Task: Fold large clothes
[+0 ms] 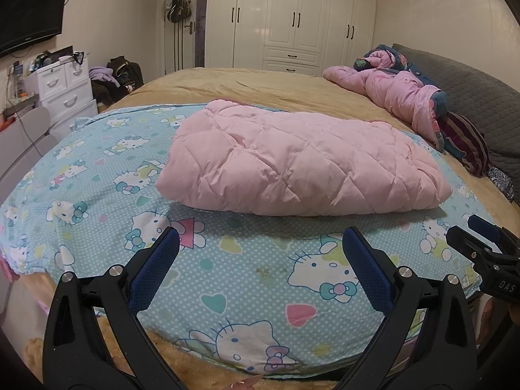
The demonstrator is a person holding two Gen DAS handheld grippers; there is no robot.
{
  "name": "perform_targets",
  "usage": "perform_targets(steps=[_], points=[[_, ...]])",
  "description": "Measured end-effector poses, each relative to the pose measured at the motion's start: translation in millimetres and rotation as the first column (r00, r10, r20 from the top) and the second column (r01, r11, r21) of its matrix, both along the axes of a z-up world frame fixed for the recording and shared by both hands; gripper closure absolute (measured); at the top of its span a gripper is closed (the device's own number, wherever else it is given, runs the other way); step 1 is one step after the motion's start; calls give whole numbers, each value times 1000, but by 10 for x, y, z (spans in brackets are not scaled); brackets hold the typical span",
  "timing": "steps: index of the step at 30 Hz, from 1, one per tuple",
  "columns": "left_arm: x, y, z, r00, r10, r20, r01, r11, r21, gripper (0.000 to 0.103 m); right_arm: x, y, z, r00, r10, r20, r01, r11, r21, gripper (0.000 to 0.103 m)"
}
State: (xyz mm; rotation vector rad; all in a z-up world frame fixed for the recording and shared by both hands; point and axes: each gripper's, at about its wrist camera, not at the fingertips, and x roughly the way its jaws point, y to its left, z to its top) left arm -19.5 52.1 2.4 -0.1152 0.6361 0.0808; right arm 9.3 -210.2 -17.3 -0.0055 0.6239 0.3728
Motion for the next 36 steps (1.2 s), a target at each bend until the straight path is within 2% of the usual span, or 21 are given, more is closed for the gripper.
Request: perform_targets(steps=[14,23,26,29,31,33,34,35,36], points=[[-5,-2,1,1000,-2,-1,2,1000,0,9,-17,19,-23,1000,-1,-5,1,1000,-4,4],[3,-9,-62,999,22,-29,-21,999,26,9,-11,-36,-61,1000,-9,-8,9,1000,-10,4],[38,2,-102,998,39,-47,-38,999,34,9,1,-113,-76,999,-40,-12,40,999,-3,4],[70,75,-150,997,50,-66,-50,999,3,9,39,-297,-115,993,-110,-40,110,994,2,4],[104,179,-163,995,64,-77,-66,998,-19,9,69,-543,-137,981,-186,-49,187,982,18,4],[175,380,-161,991,94,-90,-99,994,-50,9,102,-962,-197,947,-316,-62,318,948,30,4],[248,567,-149,987,123,-104,-130,989,-66,9,110,-1185,-241,922,-379,-74,382,924,29,4],[312,738,-136,981,157,-111,-166,984,-72,9,95,-1541,-312,869,-487,-88,490,872,9,4],[397,1000,-112,970,219,-110,-226,972,-63,9,73,-1792,-368,826,-552,-111,556,831,2,4]])
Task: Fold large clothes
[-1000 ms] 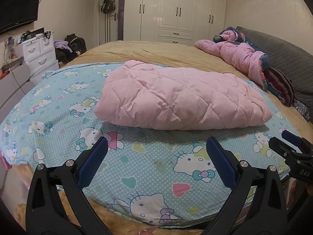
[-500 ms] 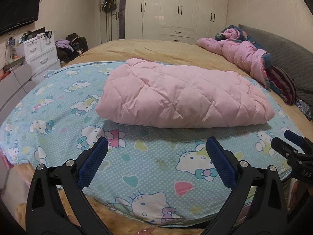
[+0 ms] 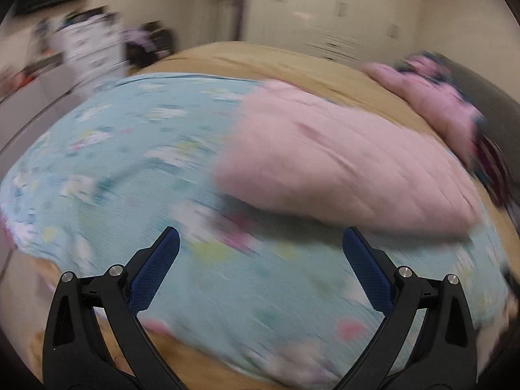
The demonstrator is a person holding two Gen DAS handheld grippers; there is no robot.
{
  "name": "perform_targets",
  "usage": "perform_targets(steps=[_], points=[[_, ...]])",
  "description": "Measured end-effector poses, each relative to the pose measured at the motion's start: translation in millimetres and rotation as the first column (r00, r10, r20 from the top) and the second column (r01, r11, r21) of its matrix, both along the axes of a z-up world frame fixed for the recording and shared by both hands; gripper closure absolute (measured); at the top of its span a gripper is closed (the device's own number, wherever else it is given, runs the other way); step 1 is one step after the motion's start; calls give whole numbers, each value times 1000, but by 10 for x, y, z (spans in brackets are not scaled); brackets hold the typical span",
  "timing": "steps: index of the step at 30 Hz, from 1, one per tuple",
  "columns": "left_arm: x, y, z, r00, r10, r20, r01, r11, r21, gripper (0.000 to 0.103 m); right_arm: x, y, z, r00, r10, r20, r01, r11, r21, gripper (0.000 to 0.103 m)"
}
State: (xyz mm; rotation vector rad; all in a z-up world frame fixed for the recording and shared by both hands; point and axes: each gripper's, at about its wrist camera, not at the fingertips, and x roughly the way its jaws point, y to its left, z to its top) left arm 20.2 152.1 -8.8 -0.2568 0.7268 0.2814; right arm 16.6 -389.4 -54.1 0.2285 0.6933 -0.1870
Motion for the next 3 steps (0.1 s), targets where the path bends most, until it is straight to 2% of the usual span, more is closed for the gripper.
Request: perform_targets(steps=[2,3], points=[[165,523,38,992,129,-9,-129,990,52,9,-111,-629,-141,981,-185,-50,187,982,23,4],[254,821,49,982,187,-5,-187,980,71,9,-209,-1008,-221,952,-297,-75,298,955,3,4]])
